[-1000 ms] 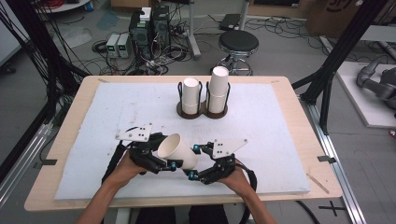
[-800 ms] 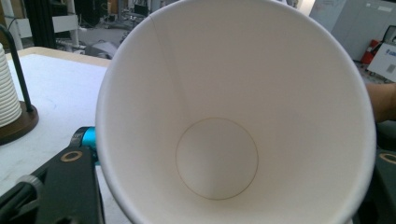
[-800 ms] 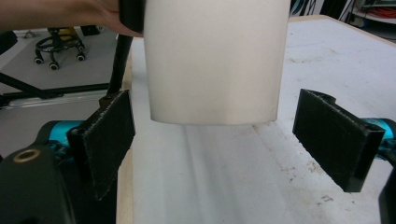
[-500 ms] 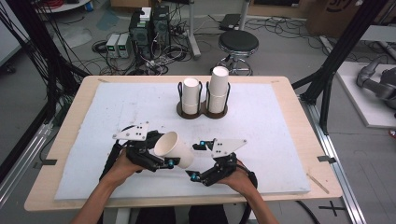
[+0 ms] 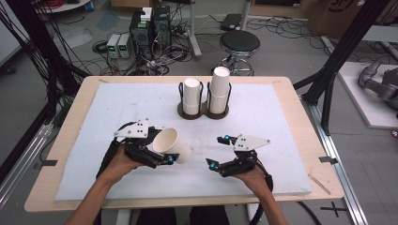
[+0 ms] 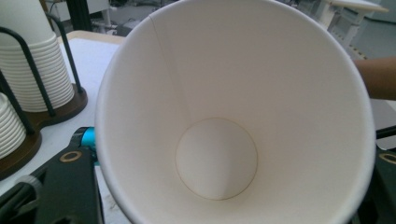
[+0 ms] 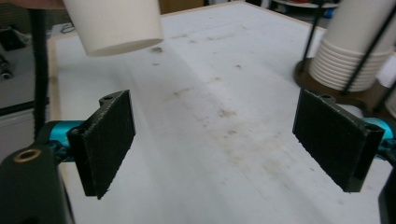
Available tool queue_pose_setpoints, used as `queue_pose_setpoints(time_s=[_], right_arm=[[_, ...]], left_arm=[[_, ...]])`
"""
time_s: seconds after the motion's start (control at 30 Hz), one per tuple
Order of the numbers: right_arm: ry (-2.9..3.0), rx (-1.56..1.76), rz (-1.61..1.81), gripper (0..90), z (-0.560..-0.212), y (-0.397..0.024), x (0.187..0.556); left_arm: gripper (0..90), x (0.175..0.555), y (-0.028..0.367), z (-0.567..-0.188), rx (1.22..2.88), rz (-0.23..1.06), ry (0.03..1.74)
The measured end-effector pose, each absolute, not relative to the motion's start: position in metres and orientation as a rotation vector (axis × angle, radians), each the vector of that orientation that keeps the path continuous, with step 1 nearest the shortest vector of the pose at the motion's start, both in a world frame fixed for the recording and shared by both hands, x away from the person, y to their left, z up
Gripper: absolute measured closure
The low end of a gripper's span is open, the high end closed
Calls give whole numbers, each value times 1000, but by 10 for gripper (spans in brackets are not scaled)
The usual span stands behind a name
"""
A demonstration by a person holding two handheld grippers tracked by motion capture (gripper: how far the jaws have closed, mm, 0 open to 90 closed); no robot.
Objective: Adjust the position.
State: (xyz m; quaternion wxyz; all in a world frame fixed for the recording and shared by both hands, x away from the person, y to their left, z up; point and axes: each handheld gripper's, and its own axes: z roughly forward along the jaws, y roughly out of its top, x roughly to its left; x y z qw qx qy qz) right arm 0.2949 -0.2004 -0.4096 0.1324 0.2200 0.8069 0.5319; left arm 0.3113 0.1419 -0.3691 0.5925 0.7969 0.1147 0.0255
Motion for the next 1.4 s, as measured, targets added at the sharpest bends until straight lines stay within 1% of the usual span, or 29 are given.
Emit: queue_pose_setpoints(time_s=[0.37,0.63,0.87,1.4], right_arm=[[2168,924,1382,137,-418,-237,301],[2094,1041,1312,137,-426,-257,305],[2110,1047,1389,137,-433,-269,307],[2108,1052,1374,138,-450,-274,305]], left_arm=[[276,312,133,-367,1957,98,258],[278,315,131,-364,1996,124,263],[279,316,129,-365,2013,122,263],[281,319,126,-369,2031,129,274]])
